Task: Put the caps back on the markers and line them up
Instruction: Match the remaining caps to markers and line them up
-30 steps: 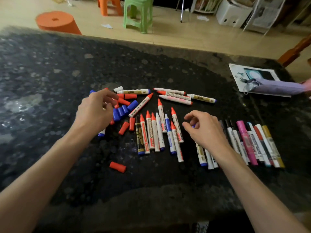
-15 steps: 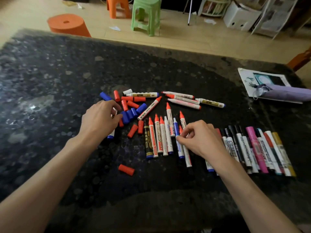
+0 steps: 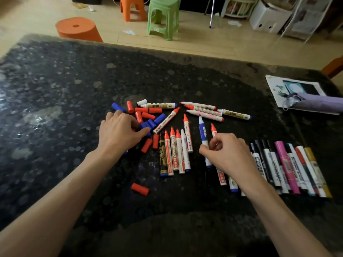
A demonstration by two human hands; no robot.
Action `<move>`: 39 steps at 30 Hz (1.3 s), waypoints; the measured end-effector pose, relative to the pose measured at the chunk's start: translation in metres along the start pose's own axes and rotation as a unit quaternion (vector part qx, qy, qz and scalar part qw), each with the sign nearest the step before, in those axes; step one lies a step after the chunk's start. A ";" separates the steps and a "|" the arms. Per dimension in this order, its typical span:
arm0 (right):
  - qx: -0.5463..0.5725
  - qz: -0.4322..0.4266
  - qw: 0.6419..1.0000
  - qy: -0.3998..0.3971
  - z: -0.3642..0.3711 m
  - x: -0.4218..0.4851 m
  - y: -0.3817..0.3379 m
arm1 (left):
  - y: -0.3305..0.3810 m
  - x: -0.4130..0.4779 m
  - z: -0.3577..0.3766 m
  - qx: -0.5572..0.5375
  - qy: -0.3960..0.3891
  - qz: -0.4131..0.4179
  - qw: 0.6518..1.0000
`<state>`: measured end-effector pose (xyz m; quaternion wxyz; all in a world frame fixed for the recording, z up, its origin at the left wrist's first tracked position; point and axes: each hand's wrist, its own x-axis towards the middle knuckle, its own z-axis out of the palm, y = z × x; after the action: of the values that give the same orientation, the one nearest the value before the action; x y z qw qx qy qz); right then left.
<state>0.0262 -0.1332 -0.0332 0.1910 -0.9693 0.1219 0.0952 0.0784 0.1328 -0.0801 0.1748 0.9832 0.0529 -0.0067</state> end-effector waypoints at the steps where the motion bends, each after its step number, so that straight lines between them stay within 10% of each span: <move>1: 0.012 -0.006 1.000 0.018 0.000 0.000 0.002 | 0.001 0.001 0.001 -0.009 -0.002 -0.002 1.000; 11: 0.163 -0.211 0.960 0.088 -0.002 0.001 0.008 | 0.026 -0.012 -0.014 -0.287 0.002 0.111 0.951; 39: 0.159 -0.262 0.944 0.119 0.002 0.010 0.010 | 0.044 -0.021 -0.012 -0.293 -0.070 0.215 0.929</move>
<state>0.0326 -0.1434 -0.0410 0.3452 -0.9282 -0.1012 -0.0946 0.0623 0.0940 -0.0536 0.4552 0.8732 -0.1730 -0.0220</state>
